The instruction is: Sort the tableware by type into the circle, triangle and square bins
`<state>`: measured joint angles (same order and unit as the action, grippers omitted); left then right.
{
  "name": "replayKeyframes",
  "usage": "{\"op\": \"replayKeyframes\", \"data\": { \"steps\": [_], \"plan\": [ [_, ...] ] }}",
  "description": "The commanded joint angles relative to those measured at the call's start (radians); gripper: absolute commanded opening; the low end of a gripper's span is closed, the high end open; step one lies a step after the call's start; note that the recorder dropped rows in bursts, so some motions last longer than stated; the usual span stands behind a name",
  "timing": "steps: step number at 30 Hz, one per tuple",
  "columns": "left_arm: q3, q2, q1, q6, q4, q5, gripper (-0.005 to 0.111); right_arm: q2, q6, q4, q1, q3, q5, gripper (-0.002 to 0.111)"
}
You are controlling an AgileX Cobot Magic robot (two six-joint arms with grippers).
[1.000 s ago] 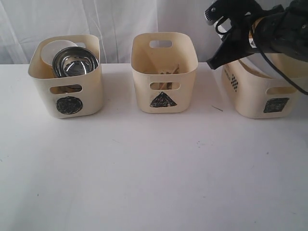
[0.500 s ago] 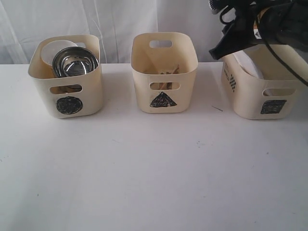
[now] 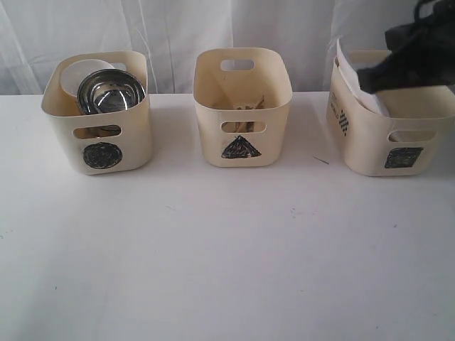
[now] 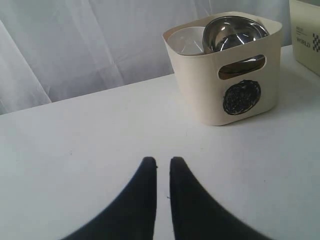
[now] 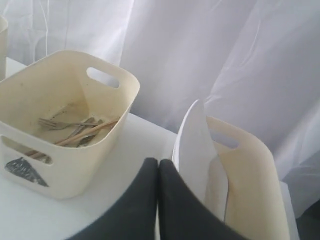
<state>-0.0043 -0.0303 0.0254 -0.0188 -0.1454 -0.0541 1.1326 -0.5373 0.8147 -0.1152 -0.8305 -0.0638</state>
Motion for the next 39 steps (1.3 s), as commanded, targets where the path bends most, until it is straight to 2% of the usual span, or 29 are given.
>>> {"op": "replayKeyframes", "data": {
  "steps": [1,6,12,16,20,30,39],
  "plan": [
    [0.004,0.007,-0.004,0.002,0.003,0.003,0.017,-0.216,0.017,-0.086,0.006,0.184,0.03,0.0],
    [0.004,0.007,-0.004,0.002,0.003,0.003,0.017,-0.438,0.143,-0.206,0.006,0.375,0.043,0.0],
    [0.004,0.007,-0.004,0.002,0.003,0.003,0.017,-0.682,0.161,-0.274,0.006,0.506,-0.041,0.0],
    [0.004,0.007,-0.004,0.002,0.003,0.003,0.017,-0.793,0.161,-0.274,0.006,0.516,-0.207,0.0],
    [0.004,0.007,-0.004,0.002,0.003,0.003,0.017,-0.869,0.161,-0.274,0.006,0.516,-0.283,0.0],
    [0.004,0.007,-0.004,0.002,0.003,0.003,0.017,-0.997,0.133,-0.277,0.006,0.516,-0.293,0.0],
    [0.004,0.007,-0.004,0.002,0.003,0.003,0.017,-1.022,0.154,-0.277,0.006,0.516,-0.332,0.0]
  ]
}}
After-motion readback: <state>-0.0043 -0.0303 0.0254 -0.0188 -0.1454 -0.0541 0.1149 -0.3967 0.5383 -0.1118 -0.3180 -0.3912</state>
